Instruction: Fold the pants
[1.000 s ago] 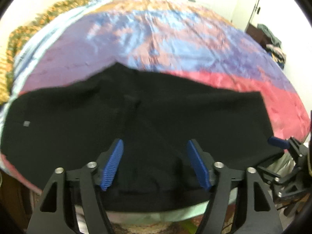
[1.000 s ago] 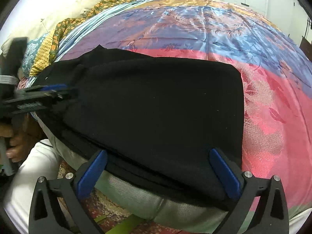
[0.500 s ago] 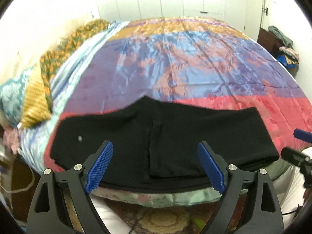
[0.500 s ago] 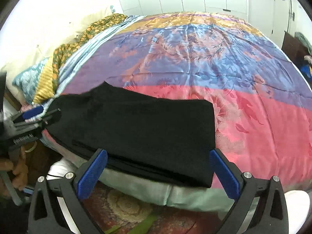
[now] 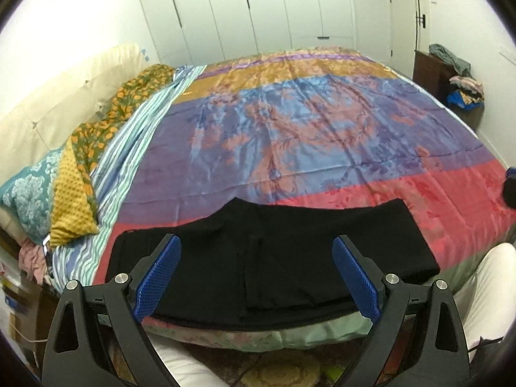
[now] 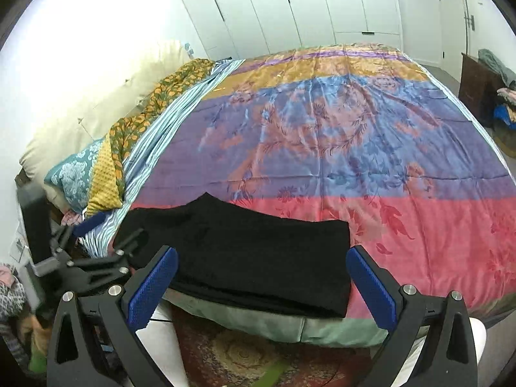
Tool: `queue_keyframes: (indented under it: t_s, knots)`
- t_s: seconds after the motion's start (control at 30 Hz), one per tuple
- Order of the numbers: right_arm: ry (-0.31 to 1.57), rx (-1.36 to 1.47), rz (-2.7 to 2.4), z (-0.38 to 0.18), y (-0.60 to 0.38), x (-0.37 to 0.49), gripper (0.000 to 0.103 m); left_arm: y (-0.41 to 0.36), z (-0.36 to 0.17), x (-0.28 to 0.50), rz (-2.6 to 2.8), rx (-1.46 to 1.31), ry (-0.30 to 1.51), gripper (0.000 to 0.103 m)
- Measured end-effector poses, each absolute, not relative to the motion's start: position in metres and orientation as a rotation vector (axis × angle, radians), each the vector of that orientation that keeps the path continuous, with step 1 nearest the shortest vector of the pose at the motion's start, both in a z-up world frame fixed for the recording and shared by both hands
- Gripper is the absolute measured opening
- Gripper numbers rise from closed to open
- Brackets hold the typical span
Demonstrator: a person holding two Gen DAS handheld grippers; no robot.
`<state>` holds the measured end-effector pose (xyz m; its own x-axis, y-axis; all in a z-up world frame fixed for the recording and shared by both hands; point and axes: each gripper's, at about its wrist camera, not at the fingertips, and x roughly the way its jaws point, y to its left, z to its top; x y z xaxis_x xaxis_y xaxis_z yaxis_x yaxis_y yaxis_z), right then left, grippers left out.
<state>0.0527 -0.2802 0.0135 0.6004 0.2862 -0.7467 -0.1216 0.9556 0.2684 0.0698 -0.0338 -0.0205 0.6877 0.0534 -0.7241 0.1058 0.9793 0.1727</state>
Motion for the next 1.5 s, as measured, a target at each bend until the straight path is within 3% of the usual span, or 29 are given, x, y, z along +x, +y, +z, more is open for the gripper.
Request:
queue_keyframes:
  t_s: [0.47, 1.5]
  knots:
    - [0.793, -0.172, 0.065, 0.044, -0.259, 0.042, 0.103, -0.041, -0.047, 0.076, -0.010, 0.225, 0.928, 0.096]
    - [0.776, -0.468, -0.030, 0.036, -0.233, 0.064, 0.103, -0.033, -0.067, 0.087, 0.035, 0.227, 1.018, 0.096]
